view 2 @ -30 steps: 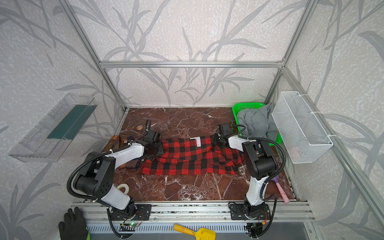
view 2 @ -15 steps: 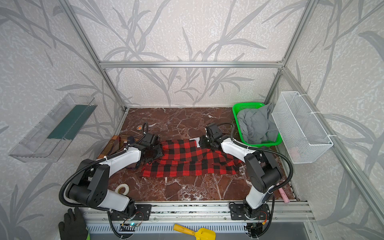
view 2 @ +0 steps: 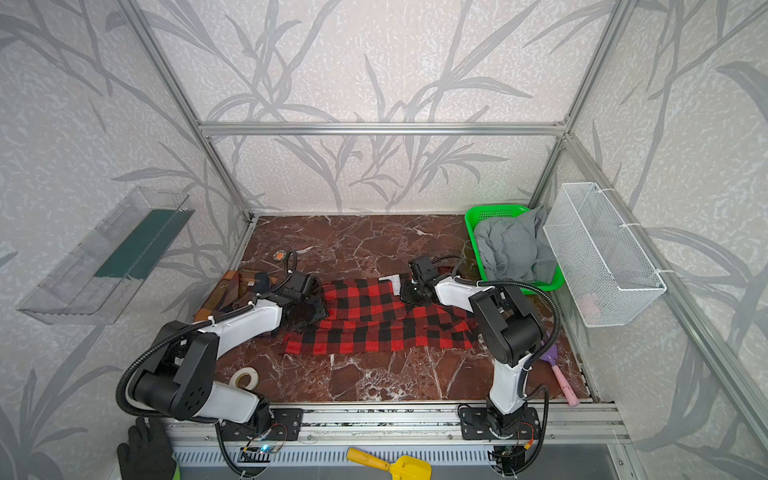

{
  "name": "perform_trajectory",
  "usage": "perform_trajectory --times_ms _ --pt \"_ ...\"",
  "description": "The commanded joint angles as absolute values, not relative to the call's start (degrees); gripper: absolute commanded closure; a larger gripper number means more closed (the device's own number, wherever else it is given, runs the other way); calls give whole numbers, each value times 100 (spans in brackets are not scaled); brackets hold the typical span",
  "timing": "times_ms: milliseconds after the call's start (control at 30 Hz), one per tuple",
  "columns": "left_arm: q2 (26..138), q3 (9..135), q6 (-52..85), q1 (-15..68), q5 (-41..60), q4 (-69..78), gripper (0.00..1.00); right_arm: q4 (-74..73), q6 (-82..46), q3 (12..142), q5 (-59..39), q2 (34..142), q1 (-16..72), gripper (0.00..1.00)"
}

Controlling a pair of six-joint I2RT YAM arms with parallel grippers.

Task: Fold and stack the long sleeve shirts
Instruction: 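Pull the left gripper toward the robot while the right gripper holds the far edge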

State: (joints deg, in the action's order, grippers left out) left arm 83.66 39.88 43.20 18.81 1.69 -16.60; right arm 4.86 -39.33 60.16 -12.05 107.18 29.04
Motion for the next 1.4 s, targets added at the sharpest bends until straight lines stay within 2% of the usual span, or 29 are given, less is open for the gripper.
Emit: perform_trajectory --times_ms 0,467,767,967,1167,1367 --pt "8191 3699 4608 2017 366 -1925 39 695 -3863 6110 -1047 11039 2883 76" --pt "6926 2921 5322 2772 378 -2291 39 1089 -3691 7082 -1230 11860 2873 76" --pt "6273 2477 6364 3779 18 -2367 39 1519 -3336 8071 -1463 12502 2943 76" --pt "5874 2406 7255 4794 -529 -2434 39 2133 -2923 8946 -1601 12875 2937 76" --pt "6037 2872 7624 5641 -1258 -2689 38 2633 -2576 9351 -1584 12596 2942 76" --pt "6085 3571 6966 5695 -1831 -3397 35 2365 -2660 8508 -1487 11437 3022 75"
